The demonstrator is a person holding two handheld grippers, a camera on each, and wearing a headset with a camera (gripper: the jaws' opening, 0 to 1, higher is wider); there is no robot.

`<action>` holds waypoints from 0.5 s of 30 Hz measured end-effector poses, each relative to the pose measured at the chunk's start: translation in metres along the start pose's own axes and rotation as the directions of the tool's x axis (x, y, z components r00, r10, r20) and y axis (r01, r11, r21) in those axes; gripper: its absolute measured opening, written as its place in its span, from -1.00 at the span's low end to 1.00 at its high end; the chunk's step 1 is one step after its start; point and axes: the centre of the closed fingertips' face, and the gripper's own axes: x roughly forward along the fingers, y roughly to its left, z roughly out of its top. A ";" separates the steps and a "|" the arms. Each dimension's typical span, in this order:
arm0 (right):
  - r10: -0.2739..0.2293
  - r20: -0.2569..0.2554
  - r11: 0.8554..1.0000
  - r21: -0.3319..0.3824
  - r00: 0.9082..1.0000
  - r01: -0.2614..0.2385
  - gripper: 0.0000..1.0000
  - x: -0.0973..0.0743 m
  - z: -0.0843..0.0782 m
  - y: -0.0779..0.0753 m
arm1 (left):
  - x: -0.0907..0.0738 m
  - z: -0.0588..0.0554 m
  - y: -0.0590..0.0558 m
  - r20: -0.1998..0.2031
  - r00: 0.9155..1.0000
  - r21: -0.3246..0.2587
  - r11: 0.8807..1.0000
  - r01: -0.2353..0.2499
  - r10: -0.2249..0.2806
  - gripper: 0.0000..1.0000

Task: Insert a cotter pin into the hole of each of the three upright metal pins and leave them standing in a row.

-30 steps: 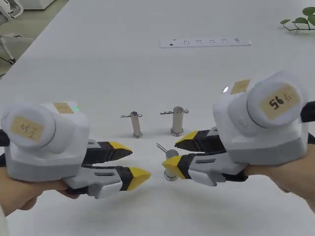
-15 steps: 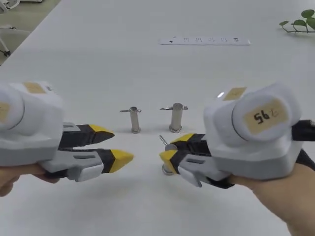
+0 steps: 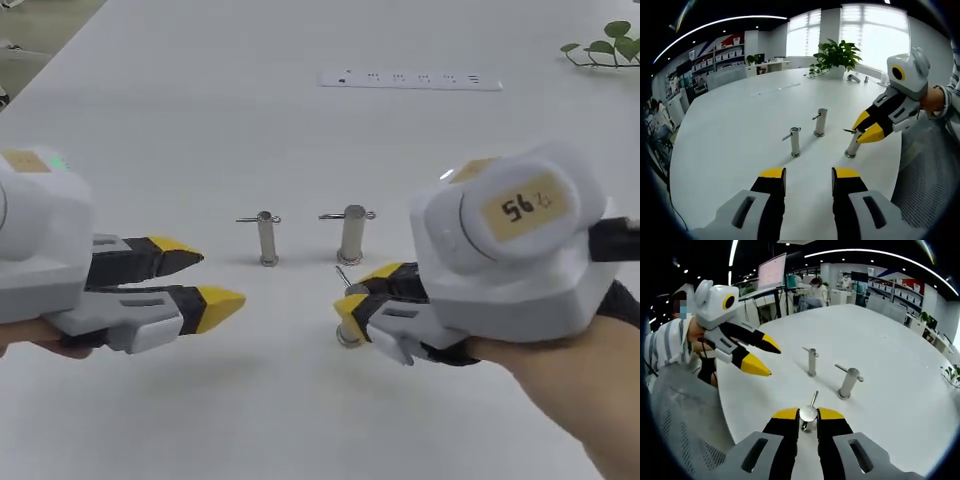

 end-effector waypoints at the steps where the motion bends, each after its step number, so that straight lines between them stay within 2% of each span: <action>1: 0.007 -0.001 1.000 -0.005 1.000 -0.007 -0.72 0.000 0.000 0.000 | 0.000 0.000 0.000 0.001 1.000 -0.001 1.000 -0.001 0.001 -0.29; 9: 0.089 -0.015 0.993 -0.072 0.996 -0.090 -0.74 -0.002 -0.001 -0.002 | -0.001 0.000 0.000 -0.006 1.000 -0.005 1.000 -0.014 0.014 -0.30; 15: 0.165 -0.044 0.977 -0.131 0.985 -0.169 -0.75 -0.006 -0.004 -0.005 | 0.000 0.000 0.000 -0.012 1.000 -0.006 1.000 -0.022 0.022 -0.31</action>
